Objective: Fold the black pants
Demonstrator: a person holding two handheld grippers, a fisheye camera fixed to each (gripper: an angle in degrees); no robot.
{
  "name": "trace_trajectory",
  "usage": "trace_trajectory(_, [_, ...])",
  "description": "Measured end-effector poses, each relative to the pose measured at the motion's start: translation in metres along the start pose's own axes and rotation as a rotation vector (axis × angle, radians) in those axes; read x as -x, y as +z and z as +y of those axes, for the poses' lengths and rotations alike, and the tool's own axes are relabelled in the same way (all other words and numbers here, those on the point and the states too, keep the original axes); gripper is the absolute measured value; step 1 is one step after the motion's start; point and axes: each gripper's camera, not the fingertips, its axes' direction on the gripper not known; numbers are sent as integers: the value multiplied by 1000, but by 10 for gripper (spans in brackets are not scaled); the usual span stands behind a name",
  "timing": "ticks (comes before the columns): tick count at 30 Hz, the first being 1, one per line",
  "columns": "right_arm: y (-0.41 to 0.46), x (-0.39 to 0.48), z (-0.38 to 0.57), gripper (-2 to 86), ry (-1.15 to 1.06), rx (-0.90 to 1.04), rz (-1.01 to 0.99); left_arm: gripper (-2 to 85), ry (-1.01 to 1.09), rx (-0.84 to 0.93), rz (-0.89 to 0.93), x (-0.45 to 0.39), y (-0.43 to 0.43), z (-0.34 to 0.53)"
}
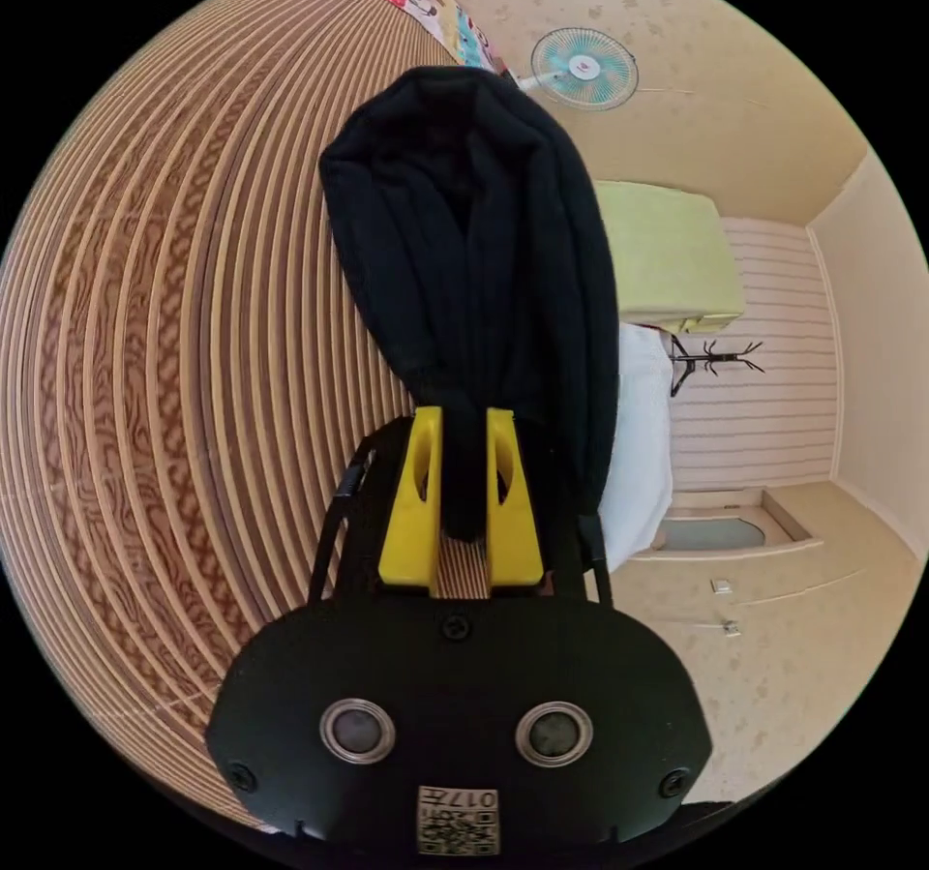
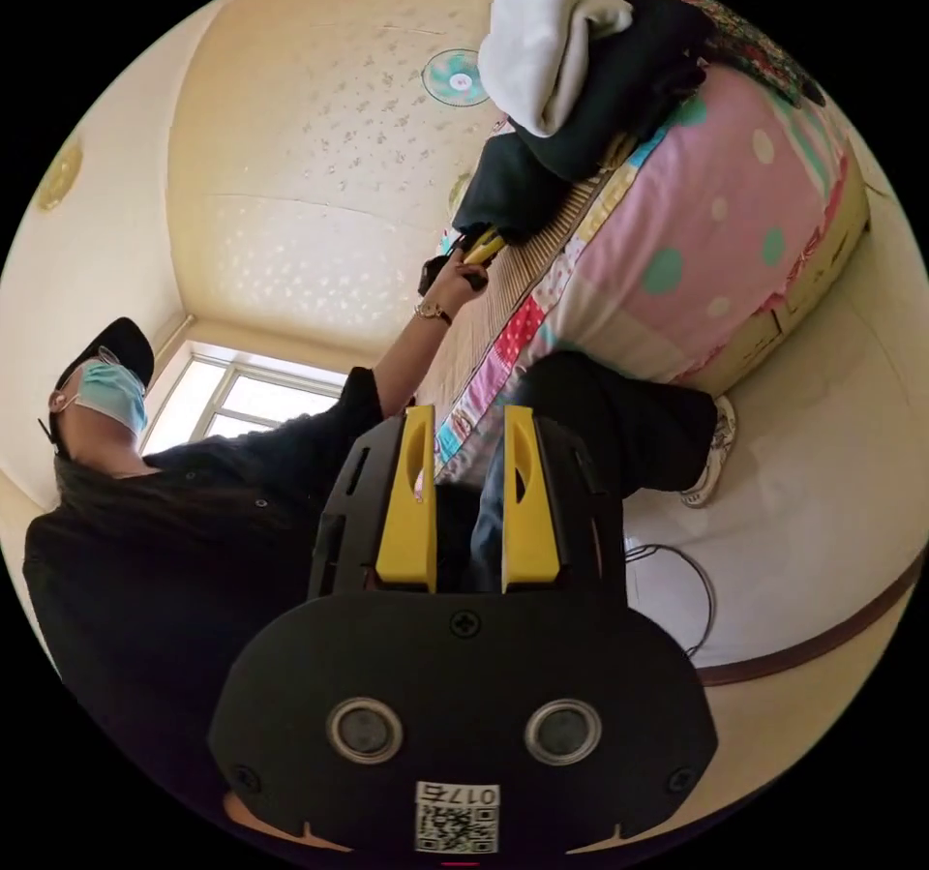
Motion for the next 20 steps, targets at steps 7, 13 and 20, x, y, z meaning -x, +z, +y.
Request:
trace_trajectory(7, [12,-4,-11,96,-2,53,12,37,201,42,-11,19,-45,33])
trace_trajectory(13, [39,31,-35,44,-118,128,25,45,287,-51,-330,82,-228,224])
trace_trajectory(20, [64,73,-29,13,-207,269,111,141,49,-497,-814,110,-499,281])
